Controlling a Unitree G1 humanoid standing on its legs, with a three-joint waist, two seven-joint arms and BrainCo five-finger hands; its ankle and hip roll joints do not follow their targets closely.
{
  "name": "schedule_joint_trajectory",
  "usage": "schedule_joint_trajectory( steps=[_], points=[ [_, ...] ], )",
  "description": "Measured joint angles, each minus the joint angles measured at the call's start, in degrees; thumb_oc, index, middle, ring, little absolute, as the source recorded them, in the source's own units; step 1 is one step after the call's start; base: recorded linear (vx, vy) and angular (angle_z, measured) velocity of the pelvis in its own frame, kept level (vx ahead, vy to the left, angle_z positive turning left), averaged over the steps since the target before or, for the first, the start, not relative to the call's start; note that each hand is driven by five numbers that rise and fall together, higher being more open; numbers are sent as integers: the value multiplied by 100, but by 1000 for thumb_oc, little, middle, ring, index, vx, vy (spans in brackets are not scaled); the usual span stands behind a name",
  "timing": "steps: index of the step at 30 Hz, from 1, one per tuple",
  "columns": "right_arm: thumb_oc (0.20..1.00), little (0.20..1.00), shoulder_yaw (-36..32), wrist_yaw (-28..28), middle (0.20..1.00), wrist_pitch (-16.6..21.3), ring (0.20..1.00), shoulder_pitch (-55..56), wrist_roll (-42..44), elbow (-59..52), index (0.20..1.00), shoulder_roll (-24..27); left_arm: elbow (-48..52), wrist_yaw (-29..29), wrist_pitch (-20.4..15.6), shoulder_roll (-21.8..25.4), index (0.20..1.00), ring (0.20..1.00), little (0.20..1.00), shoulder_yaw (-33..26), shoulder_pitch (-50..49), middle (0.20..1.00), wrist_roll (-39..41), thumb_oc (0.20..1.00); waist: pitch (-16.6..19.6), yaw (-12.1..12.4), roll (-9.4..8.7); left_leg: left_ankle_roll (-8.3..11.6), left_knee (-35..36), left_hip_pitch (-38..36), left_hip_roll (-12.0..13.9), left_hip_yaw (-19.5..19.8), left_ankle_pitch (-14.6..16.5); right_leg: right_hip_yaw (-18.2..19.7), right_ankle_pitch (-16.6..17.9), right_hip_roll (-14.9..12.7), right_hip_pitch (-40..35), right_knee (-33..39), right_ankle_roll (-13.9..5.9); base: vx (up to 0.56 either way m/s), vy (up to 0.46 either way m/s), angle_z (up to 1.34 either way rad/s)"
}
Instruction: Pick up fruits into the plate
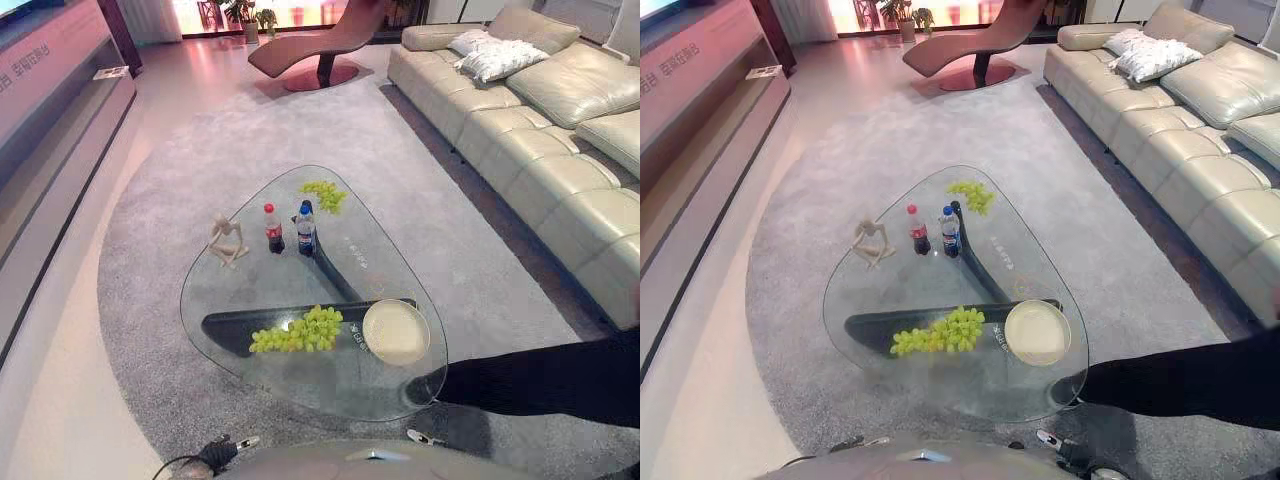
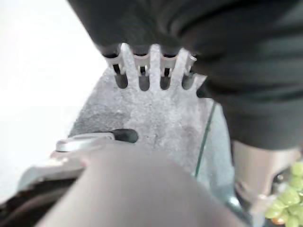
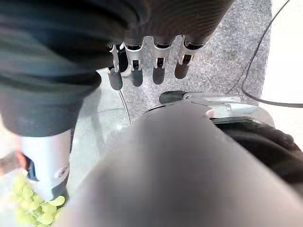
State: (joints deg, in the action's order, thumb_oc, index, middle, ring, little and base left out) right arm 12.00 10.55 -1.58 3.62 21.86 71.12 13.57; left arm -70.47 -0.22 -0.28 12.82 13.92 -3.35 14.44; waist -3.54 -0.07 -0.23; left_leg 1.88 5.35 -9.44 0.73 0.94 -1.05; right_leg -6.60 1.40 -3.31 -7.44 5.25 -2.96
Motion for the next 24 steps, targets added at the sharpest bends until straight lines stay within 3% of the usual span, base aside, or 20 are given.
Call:
schedule_joint_trajectory(
  steps=[4,9,13,24],
  points=[
    [1000,1000,-2,16,1000,0,1000,-1,0,2,1000,16,-1,57,19,0,1000,1000,1000,-3,4,1000,-93,1000,1,-1,17,0,-1,0,0,-1,0,0,0,0,1,0,0,-110,25,5],
    [1000,1000,-1,100,1000,2,1000,-1,-3,11,1000,27,-50,109,407,-6,1000,1000,1000,-20,4,1000,-101,1000,3,-2,38,0,0,-2,1,-2,0,0,0,1,0,0,0,0,0,0],
    [1000,1000,-1,102,1000,3,1000,4,-4,17,1000,28,-73,360,382,-9,1000,1000,1000,-20,-3,1000,-111,1000,3,-3,41,0,0,-18,0,-7,0,4,0,-1,-12,0,0,0,0,0],
    [1000,1000,1,100,1000,34,1000,0,-5,16,1000,36,-62,384,270,-46,1000,1000,1000,4,-1,1000,-111,1000,-40,-4,66,1,0,4,1,-17,1,13,1,0,16,0,1,0,0,0]
  ],
)
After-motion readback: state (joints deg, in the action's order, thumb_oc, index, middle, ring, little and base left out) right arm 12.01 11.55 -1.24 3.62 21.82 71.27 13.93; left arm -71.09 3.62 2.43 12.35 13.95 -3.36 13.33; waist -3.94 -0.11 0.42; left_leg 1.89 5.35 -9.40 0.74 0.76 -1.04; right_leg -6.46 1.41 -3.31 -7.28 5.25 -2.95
